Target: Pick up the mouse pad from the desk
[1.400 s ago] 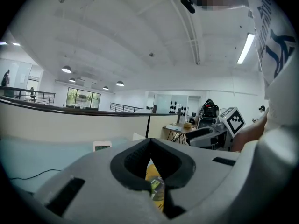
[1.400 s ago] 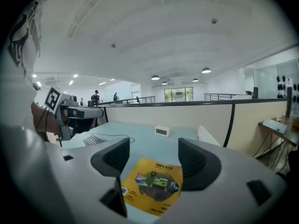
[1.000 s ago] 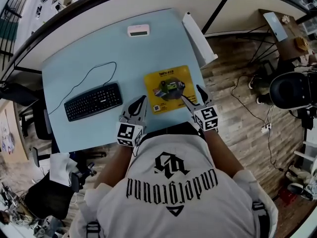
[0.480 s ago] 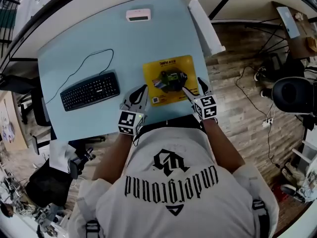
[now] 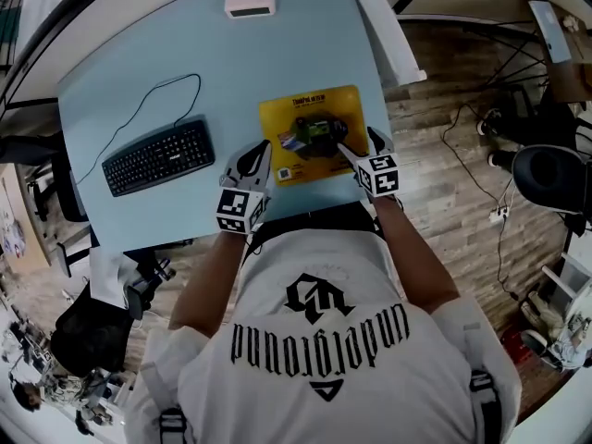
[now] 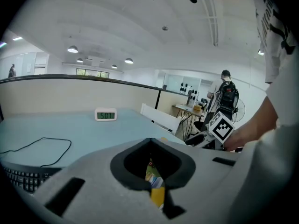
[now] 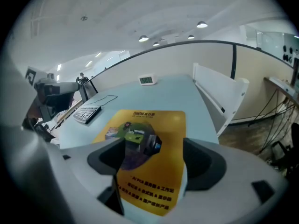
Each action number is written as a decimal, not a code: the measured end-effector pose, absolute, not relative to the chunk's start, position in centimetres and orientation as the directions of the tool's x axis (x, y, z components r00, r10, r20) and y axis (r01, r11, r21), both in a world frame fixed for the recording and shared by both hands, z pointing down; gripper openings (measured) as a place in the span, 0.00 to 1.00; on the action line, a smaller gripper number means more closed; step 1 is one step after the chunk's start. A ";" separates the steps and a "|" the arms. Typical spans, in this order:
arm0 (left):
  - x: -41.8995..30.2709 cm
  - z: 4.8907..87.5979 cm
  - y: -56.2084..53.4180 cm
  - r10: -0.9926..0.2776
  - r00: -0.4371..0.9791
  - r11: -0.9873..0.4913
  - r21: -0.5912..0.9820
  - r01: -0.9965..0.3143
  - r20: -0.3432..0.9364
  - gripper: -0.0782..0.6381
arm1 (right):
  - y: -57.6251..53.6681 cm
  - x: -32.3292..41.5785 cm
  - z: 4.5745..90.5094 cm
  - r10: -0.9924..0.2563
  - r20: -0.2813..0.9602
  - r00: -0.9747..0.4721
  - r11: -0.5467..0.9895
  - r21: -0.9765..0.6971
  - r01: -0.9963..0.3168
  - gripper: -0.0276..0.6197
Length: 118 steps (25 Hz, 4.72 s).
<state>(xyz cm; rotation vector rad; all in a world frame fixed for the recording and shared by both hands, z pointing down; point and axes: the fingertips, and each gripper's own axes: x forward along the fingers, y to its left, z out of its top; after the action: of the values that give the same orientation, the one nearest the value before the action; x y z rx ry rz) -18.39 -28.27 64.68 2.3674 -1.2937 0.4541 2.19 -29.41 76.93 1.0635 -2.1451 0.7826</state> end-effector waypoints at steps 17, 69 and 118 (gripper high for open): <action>-19.4 69.1 -28.0 -0.702 0.472 -0.409 0.241 -0.880 0.534 0.12 | -30.0 2.7 81.4 -0.415 0.783 -0.463 0.458 -0.260 -0.850 0.65; -23.4 63.7 -23.9 -0.780 0.440 -0.377 0.227 -0.898 0.446 0.12 | -26.8 -5.3 74.7 -0.479 0.696 -0.534 0.586 -0.199 -0.785 0.08; -25.6 49.0 -21.8 -0.824 0.534 -0.519 0.128 -0.845 0.187 0.12 | -24.0 -5.9 51.8 -0.663 0.327 -0.673 0.668 -0.147 -0.729 0.08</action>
<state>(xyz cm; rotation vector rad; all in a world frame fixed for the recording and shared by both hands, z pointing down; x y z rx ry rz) -25.58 -21.75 49.03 2.5692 -1.4167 0.1511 -5.85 -23.96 51.81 1.1217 -2.6386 0.3902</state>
